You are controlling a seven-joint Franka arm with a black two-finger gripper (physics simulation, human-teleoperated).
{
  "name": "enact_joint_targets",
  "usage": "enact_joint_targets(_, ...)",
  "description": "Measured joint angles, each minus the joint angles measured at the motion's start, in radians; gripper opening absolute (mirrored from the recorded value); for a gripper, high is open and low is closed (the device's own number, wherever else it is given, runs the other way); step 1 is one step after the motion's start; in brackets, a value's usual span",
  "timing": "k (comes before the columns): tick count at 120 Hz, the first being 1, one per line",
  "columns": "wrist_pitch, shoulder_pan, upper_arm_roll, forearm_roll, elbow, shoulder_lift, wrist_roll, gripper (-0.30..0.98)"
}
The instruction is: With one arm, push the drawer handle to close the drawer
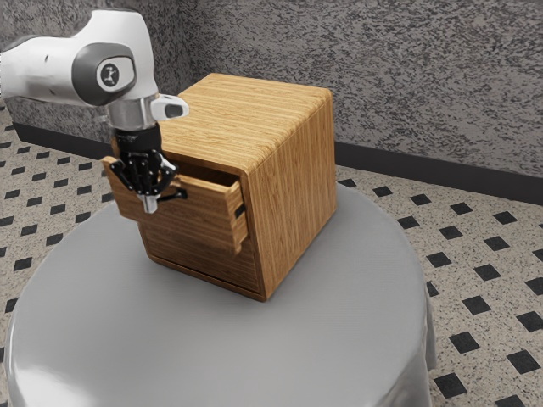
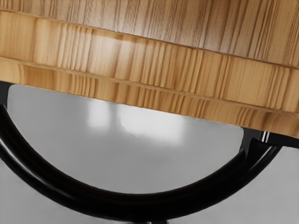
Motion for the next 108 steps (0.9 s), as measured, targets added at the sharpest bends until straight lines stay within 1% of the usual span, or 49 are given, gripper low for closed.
enact_joint_targets(23,0.001,0.0,0.0,0.0,0.044,0.044,0.004,-0.1)
enact_joint_targets(108,0.002,0.011,0.0,0.0,0.145,0.123,0.032,-0.1)
